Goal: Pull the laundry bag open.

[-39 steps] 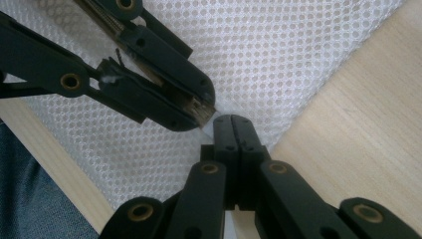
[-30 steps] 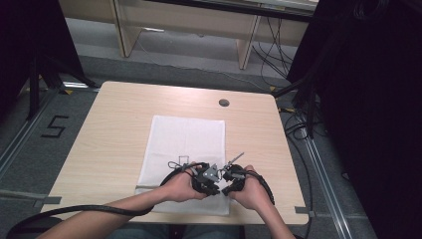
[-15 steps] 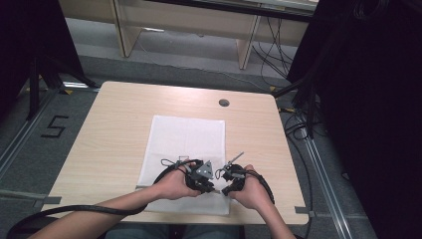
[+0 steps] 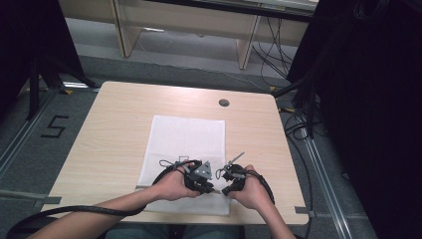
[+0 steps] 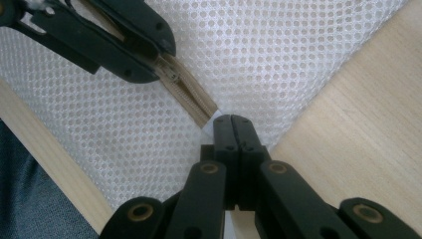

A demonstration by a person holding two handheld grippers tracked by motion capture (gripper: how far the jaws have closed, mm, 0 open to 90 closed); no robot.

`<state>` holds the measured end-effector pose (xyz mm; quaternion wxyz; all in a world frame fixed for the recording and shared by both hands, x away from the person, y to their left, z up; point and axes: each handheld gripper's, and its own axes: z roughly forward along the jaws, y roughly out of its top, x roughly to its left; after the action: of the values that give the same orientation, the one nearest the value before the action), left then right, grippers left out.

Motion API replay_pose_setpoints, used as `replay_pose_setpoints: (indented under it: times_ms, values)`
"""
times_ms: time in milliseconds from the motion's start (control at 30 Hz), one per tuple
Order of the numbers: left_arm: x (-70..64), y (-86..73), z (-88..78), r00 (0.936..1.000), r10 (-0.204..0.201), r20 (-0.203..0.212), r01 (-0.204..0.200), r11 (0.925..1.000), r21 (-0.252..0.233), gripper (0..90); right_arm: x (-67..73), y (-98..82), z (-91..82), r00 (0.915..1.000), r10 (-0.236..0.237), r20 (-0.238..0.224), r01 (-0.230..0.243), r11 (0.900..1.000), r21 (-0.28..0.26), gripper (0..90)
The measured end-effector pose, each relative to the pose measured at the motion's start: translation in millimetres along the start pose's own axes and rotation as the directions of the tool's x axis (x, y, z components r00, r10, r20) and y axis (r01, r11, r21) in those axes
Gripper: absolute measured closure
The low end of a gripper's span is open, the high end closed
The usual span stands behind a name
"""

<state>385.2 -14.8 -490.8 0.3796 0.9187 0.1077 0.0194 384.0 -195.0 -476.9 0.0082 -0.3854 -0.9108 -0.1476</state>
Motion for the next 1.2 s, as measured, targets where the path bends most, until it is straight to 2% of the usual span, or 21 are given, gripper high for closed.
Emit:
replay_pose_setpoints:
  times_ms: [133,167,200,233,300,333,400,433,467,533,600,667,733,800,833,933,1067,1100,1133,1200]
  values:
    - [-2.2,0.0,-0.1,0.9998,0.021,-0.006,-0.021,0.9998,0.004,82.1,-1.3,0.0,0.0,1.0,-0.003,0.001,0.003,1.0,-0.003,90.0]
    - [-3.2,-0.4,-0.5,0.9995,0.03,-0.012,-0.03,0.9995,0.013,82.1,0.1,0.1,0.2,0.9999,0.012,0.008,-0.012,1.0,0.004,90.0]
    - [-3.6,-0.9,-0.8,0.9996,0.026,-0.009,-0.026,0.9996,0.01,82.1,-0.6,0.6,0.2,0.9998,-0.017,0.008,0.017,1.0,-0.002,90.0]
    - [-3.6,-0.9,-0.8,0.9996,0.026,-0.009,-0.026,0.9996,0.01,82.1,0.7,0.7,0.1,0.9999,-0.007,0.012,0.007,1.0,0.003,90.0]
    - [-2.8,-1.4,-2.6,0.998,0.059,-0.022,-0.059,0.9978,0.03,82.1,0.2,0.7,0.7,0.9997,-0.016,0.019,0.016,1.0,-0.003,90.0]
    - [-2.4,-2.2,-4.3,0.9989,0.042,-0.02,-0.042,0.9988,0.027,82.2,0.4,0.6,0.0,0.9999,-0.008,0.009,0.008,1.0,0.004,90.0]
    - [-0.9,-2.2,-5.9,0.9991,0.04,-0.016,-0.04,0.9989,0.024,82.1,-0.5,0.5,0.1,0.9999,-0.015,0.009,0.015,1.0,0.0,90.0]
    - [-0.3,-2.6,-7.0,0.9989,0.044,-0.016,-0.044,0.9987,0.025,82.1,-0.1,0.2,-0.1,0.9999,-0.003,0.01,0.003,1.0,0.002,90.0]
    - [-0.5,-3.4,-7.0,0.9997,0.022,-0.014,-0.022,0.9996,0.015,82.1,0.1,0.1,0.3,1.0,0.0,0.008,0.0,1.0,0.0,90.0]
    - [-0.8,-4.2,-6.3,0.9991,0.04,-0.015,-0.04,0.9989,0.024,82.2,-0.6,0.5,0.1,0.9998,-0.014,0.011,0.014,1.0,0.0,90.0]
    - [-1.6,-4.9,-6.1,0.9995,0.027,-0.014,-0.026,0.9994,0.021,82.2,-0.7,0.3,0.2,0.9999,-0.014,0.01,0.014,1.0,-0.003,90.0]
    - [-1.8,-5.4,-6.4,0.9995,0.025,-0.017,-0.025,0.9996,0.015,82.1,-0.1,-0.2,-0.1,0.9999,-0.001,0.01,0.002,1.0,-0.002,90.0]
    - [-0.9,-6.4,-7.6,0.9987,0.046,-0.021,-0.046,0.9988,0.02,82.2,0.2,-0.3,0.0,1.0,0.008,0.003,-0.008,1.0,-0.001,90.0]
    - [-0.7,-7.5,-8.3,0.9992,0.036,-0.019,-0.036,0.9991,0.022,82.2,0.0,-0.3,0.0,1.0,0.008,0.002,-0.008,1.0,-0.002,90.0]
    - [-0.1,-8.2,-8.7,0.9989,0.041,-0.023,-0.04,0.999,0.021,82.2,-1.6,-0.3,0.2,0.9999,-0.009,0.006,0.009,1.0,-0.01,90.0]
    - [-1.2,-9.4,-9.5,0.9993,0.031,-0.023,-0.031,0.9993,0.023,82.2,-0.1,-0.4,0.0,1.0,0.009,0.002,-0.009,1.0,-0.002,90.0]
    - [0.4,-10.6,-11.6,0.9986,0.044,-0.027,-0.044,0.9986,0.03,82.2,-0.3,-0.6,0.1,1.0,0.009,0.001,-0.009,1.0,-0.005,90.0]
    - [0.8,-11.5,-12.1,0.9991,0.033,-0.025,-0.033,0.9993,0.018,82.2,-2.2,-0.5,0.4,0.9999,-0.011,0.003,0.011,1.0,-0.013,90.0]
    - [0.2,-11.7,-12.2,0.9996,0.019,-0.022,-0.019,0.9997,0.017,82.2,-1.9,-0.6,0.2,1.0,-0.006,0.003,0.006,1.0,-0.011,90.0]
    - [-0.1,-11.5,-12.1,0.9993,0.026,-0.025,-0.026,0.9995,0.018,82.1,-1.5,-0.6,-0.2,1.0,0.001,0.001,-0.001,1.0,-0.005,90.0]
